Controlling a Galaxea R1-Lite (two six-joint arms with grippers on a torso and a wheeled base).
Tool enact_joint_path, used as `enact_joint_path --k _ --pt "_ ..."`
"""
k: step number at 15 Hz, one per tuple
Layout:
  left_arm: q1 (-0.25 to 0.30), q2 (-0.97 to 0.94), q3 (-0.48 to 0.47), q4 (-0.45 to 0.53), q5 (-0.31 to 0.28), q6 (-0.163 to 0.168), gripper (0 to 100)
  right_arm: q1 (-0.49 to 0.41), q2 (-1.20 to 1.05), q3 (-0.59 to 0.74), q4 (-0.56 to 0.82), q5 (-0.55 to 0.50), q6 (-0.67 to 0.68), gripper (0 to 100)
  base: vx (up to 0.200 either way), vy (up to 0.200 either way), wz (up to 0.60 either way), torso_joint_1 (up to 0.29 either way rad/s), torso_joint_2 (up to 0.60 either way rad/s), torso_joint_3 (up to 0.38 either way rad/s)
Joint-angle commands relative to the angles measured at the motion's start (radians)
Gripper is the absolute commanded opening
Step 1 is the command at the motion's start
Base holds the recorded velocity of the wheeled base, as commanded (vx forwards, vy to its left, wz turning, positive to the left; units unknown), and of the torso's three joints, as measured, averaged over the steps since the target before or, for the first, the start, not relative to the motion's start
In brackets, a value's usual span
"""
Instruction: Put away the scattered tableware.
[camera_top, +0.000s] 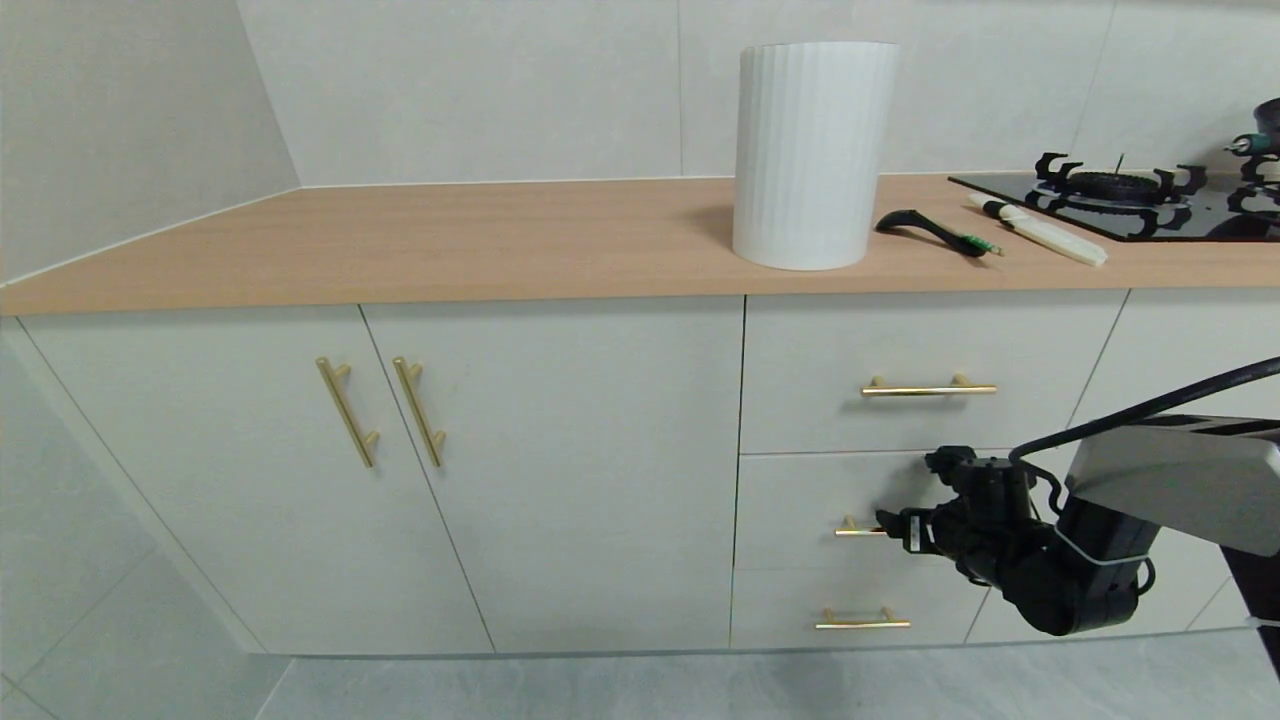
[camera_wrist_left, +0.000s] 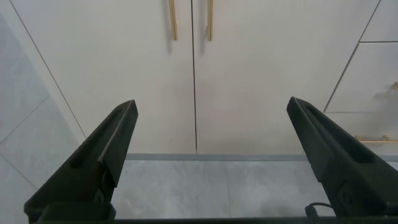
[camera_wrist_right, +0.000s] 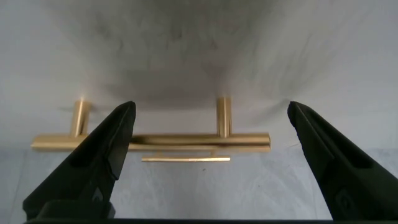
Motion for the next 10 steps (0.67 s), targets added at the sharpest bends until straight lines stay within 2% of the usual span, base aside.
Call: enact_joint_path --k 1,10 --pt "-0.001 0.0 0.0 0.0 0.0 0.0 100 0.0 0.023 -0.015 0.0 -0.001 0.0 100 0.0 0.0 0.0 0.0 0.0 0.0" --pt "0.001 0.0 0.0 0.0 0.0 0.0 100 0.002 0.013 0.029 0.034 0.001 -0.035 100 0.0 0.0 0.0 0.0 0.0 0.0"
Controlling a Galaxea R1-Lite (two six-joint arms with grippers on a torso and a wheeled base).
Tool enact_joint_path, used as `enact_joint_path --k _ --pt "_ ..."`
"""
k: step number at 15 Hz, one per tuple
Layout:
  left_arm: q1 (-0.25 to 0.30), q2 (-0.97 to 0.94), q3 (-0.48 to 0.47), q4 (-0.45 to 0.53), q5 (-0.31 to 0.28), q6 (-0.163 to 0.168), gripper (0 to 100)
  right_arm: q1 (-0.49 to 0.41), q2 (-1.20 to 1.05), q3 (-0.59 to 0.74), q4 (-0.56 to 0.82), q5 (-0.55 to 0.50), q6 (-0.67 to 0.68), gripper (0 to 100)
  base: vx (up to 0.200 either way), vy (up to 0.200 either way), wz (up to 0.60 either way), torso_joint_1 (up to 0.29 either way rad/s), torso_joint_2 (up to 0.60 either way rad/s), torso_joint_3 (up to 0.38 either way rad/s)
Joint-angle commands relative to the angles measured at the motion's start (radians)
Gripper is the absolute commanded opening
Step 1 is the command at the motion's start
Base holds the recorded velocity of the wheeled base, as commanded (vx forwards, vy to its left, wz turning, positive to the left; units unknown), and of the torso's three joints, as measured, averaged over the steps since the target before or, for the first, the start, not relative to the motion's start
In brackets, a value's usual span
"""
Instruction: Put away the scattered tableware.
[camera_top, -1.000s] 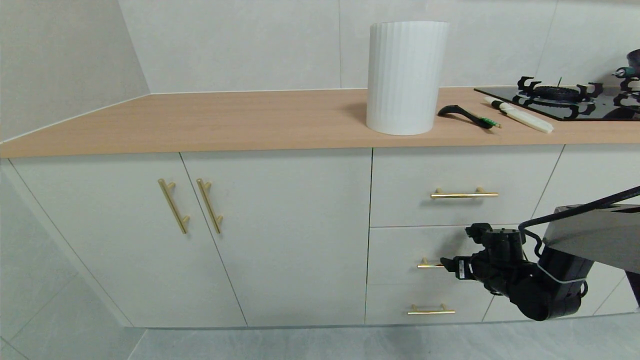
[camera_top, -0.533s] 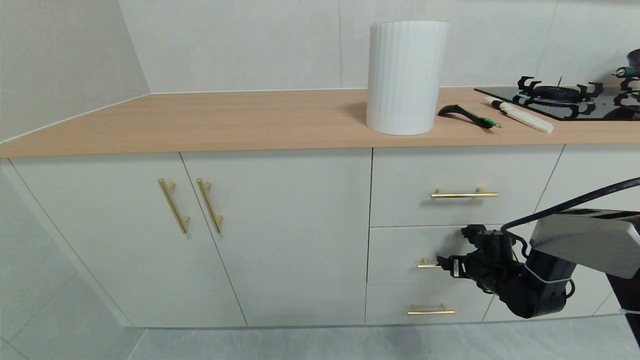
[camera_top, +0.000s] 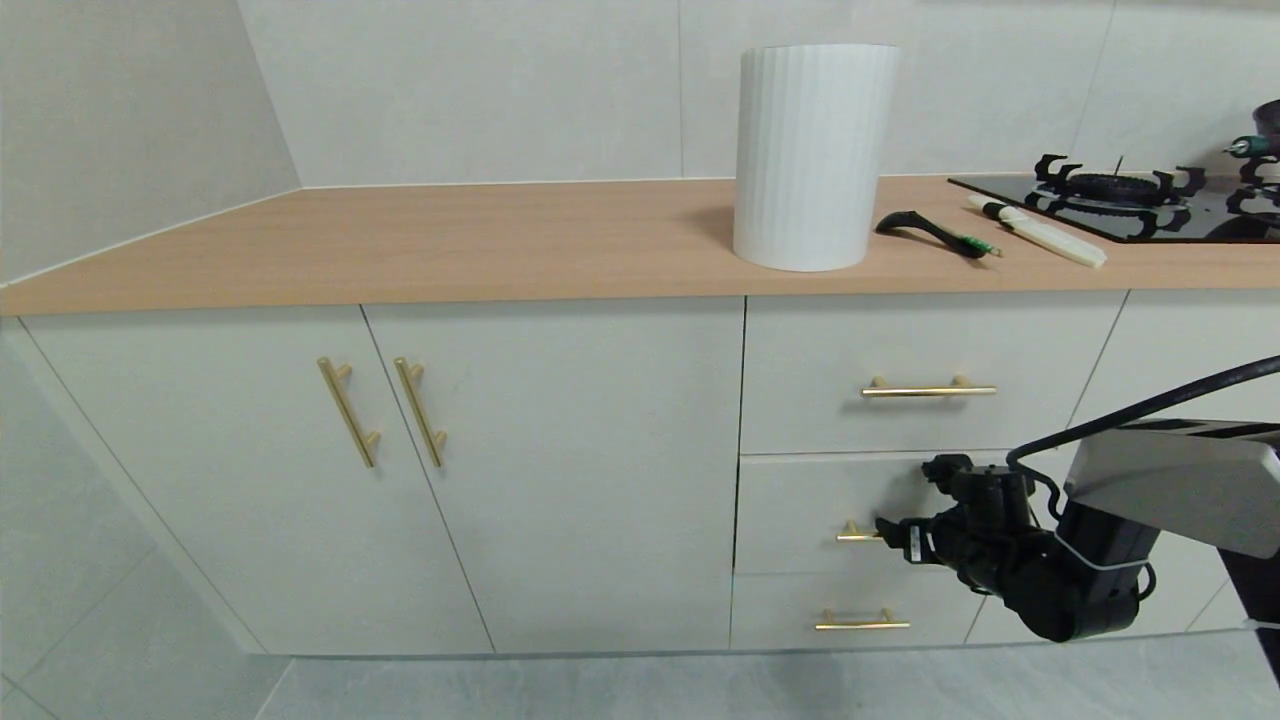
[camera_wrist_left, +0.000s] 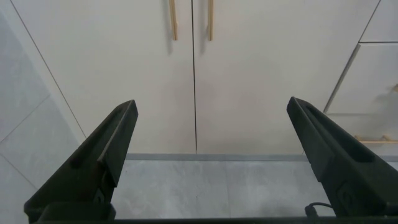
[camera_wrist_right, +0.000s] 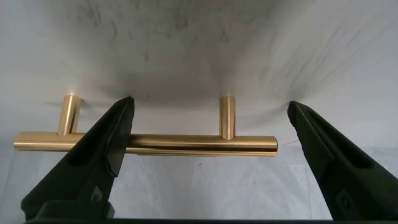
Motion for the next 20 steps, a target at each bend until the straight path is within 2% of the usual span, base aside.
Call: enact_joint_path --k 1,3,4,8,10,14,19,20 --pt "-0.001 0.0 0.0 0.0 0.0 0.0 100 0.0 -0.021 0.028 0.009 -0.001 -0.004 100 0.0 0.0 0.0 0.0 0.0 0.0" --pt "-0.001 0.0 0.0 0.0 0.0 0.0 100 0.003 -0.082 0.077 0.042 0.012 -0.007 100 0.0 0.0 0.0 0.0 0.0 0.0" --pt "-0.001 0.0 0.0 0.0 0.0 0.0 100 0.015 -0.14 0.103 0.105 0.018 -0.005 100 0.0 0.0 0.0 0.0 0.0 0.0" --pt "-0.001 0.0 0.0 0.0 0.0 0.0 100 0.066 -0.585 0.14 0.549 0.093 -0.004 100 0.0 0.0 0.0 0.0 0.0 0.0" --pt "-0.001 0.0 0.0 0.0 0.0 0.0 100 0.093 -0.762 0.117 0.691 0.122 0.001 100 0.0 0.0 0.0 0.0 0.0 0.0" --pt "0.001 0.0 0.0 0.0 0.0 0.0 100 0.115 -0.797 0.115 0.673 0.114 0.006 100 0.0 0.0 0.0 0.0 0.0 0.0" --pt "-0.001 0.0 0.0 0.0 0.0 0.0 100 0.115 -0.564 0.132 0.41 0.008 0.018 100 0.0 0.0 0.0 0.0 0.0 0.0" --pt "0.001 0.0 0.0 0.0 0.0 0.0 100 0.113 -0.507 0.138 0.321 0.002 0.036 100 0.0 0.0 0.0 0.0 0.0 0.0"
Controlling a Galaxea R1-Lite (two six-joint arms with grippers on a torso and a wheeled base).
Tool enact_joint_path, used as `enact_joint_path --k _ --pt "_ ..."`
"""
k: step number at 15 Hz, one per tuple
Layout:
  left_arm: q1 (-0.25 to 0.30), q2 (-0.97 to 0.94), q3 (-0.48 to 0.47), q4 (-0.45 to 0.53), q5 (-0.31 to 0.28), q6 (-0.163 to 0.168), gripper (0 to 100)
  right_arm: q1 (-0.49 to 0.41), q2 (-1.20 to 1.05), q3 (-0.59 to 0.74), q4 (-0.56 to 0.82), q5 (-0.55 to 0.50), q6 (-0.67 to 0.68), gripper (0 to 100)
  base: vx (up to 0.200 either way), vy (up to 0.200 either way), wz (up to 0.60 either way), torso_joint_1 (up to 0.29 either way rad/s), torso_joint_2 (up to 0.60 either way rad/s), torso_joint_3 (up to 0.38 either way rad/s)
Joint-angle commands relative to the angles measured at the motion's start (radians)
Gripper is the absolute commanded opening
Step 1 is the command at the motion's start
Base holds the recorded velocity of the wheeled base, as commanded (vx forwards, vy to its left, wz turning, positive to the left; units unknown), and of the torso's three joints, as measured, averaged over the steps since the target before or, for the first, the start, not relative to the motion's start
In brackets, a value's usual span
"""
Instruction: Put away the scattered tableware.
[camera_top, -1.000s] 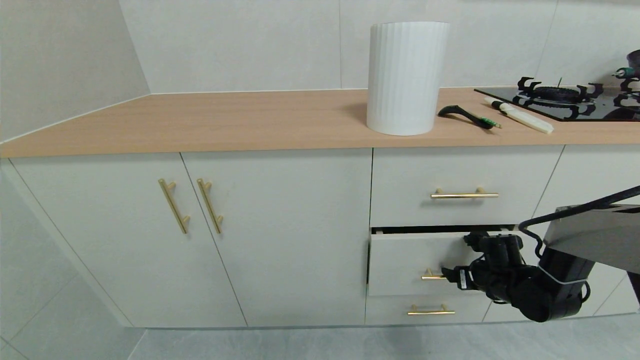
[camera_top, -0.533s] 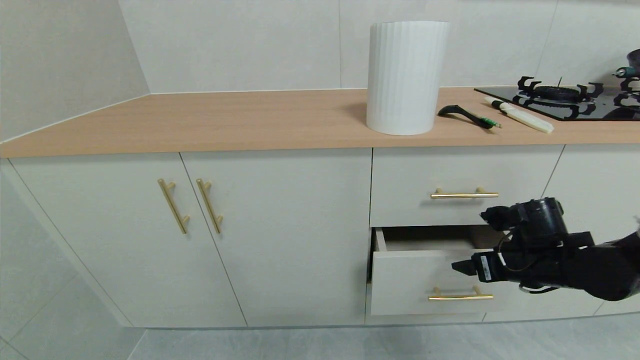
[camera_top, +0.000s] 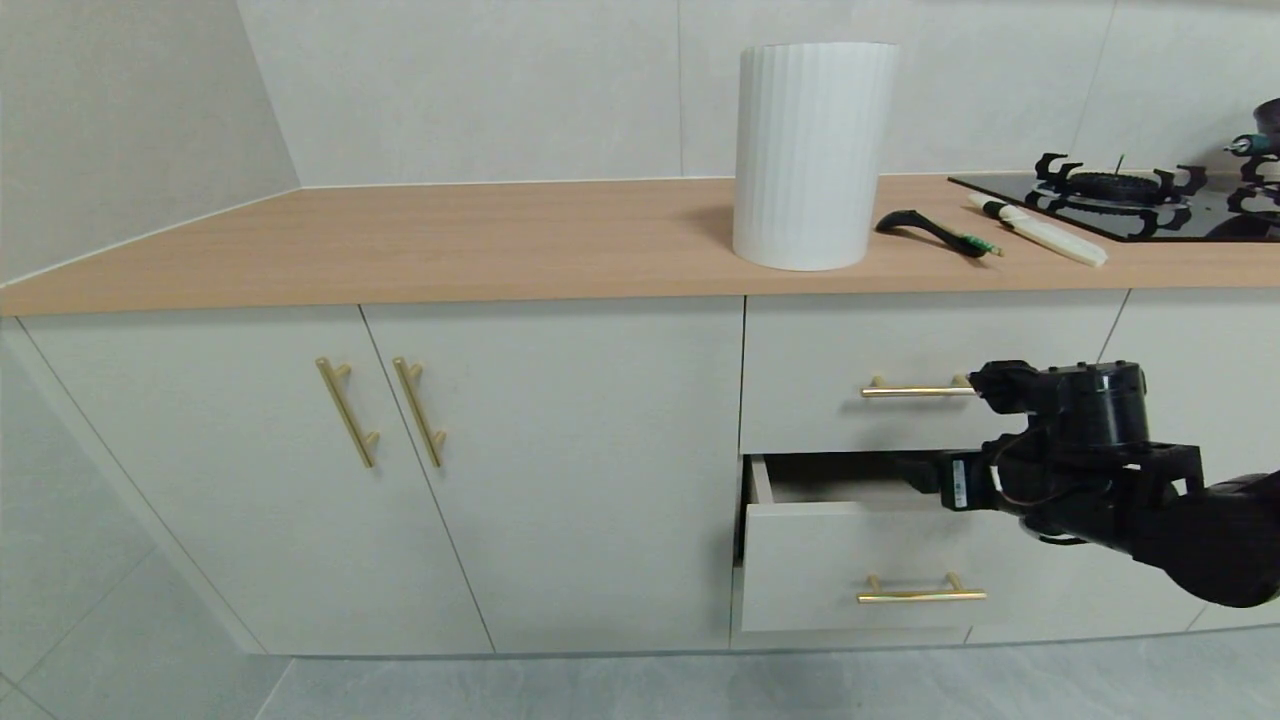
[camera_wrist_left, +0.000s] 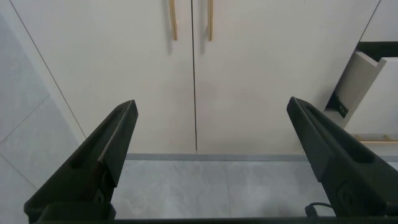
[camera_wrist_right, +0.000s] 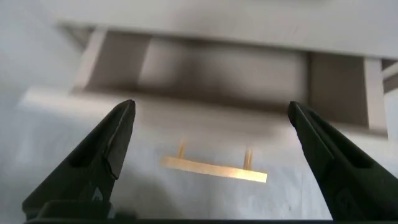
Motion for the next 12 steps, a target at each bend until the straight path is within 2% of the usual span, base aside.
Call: enact_joint_path --k 1,8,12 --pt "-0.001 0.0 0.0 0.0 0.0 0.0 100 -0.001 0.148 0.014 -0.116 -0.017 0.018 100 0.0 0.0 0.0 0.0 0.0 0.0" --pt "-0.001 0.0 0.0 0.0 0.0 0.0 100 -0.024 0.257 0.008 -0.205 -0.032 0.017 100 0.0 0.0 0.0 0.0 0.0 0.0" --pt "-0.001 0.0 0.0 0.0 0.0 0.0 100 -0.025 0.24 0.014 -0.197 -0.031 0.014 100 0.0 0.0 0.0 0.0 0.0 0.0"
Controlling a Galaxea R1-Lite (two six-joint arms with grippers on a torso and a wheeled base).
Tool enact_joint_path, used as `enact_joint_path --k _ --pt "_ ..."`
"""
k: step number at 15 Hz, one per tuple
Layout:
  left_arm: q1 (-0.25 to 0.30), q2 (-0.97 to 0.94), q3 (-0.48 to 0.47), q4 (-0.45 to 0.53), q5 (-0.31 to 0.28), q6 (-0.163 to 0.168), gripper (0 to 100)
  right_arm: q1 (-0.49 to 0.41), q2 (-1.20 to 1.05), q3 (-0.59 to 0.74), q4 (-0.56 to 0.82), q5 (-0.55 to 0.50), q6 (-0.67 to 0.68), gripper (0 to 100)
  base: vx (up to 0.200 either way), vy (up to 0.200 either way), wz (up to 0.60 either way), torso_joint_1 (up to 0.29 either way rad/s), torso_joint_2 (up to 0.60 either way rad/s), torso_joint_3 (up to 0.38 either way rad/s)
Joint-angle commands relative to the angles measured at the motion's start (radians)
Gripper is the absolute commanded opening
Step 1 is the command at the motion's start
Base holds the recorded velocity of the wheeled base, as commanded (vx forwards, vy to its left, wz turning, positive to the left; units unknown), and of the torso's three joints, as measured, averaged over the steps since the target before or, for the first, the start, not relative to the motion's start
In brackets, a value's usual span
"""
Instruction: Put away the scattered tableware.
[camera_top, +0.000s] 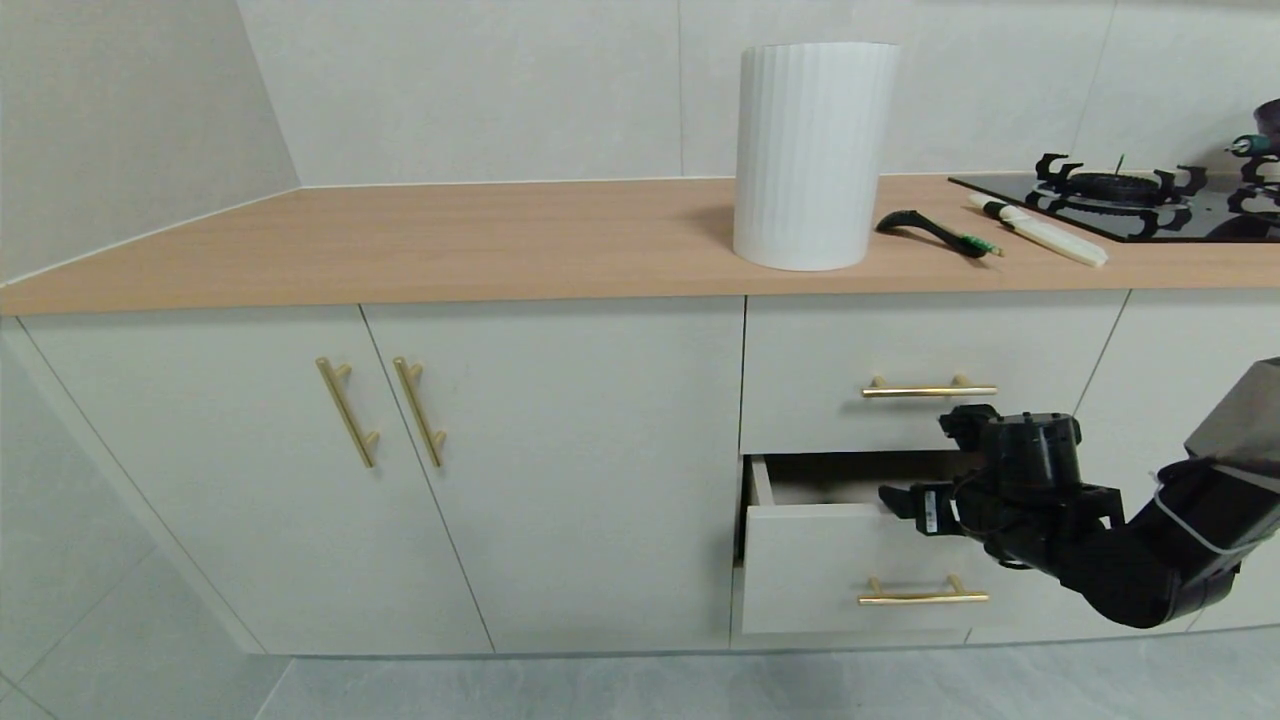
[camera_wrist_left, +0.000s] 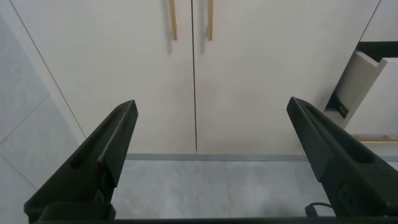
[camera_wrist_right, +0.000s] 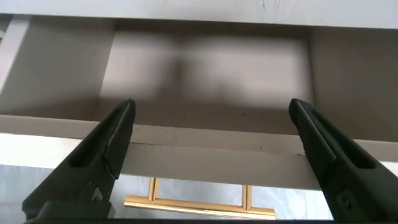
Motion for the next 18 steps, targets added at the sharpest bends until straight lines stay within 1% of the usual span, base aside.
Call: enact_joint_path --k 1,5,9,13,18 --pt "-0.001 0.0 0.0 0.0 0.001 0.0 100 -0.001 -0.02 0.002 0.037 0.001 0.001 100 0.0 0.0 0.0 0.0 0.0 0.0" --pt "-0.001 0.0 0.0 0.0 0.001 0.0 100 0.001 -0.114 -0.006 0.203 0.01 0.001 100 0.0 0.0 0.0 0.0 0.0 0.0" --pt "0.001 0.0 0.0 0.0 0.001 0.0 100 0.004 -0.158 -0.006 0.289 0.013 -0.007 100 0.0 0.0 0.0 0.0 0.0 0.0" --pt "-0.001 0.0 0.0 0.0 0.001 0.0 100 0.01 -0.221 -0.007 0.45 0.022 -0.066 100 0.0 0.0 0.0 0.0 0.0 0.0" --pt "-0.001 0.0 0.0 0.0 0.001 0.0 100 0.013 -0.236 -0.018 0.546 0.041 -0.088 100 0.0 0.0 0.0 0.0 0.0 0.0"
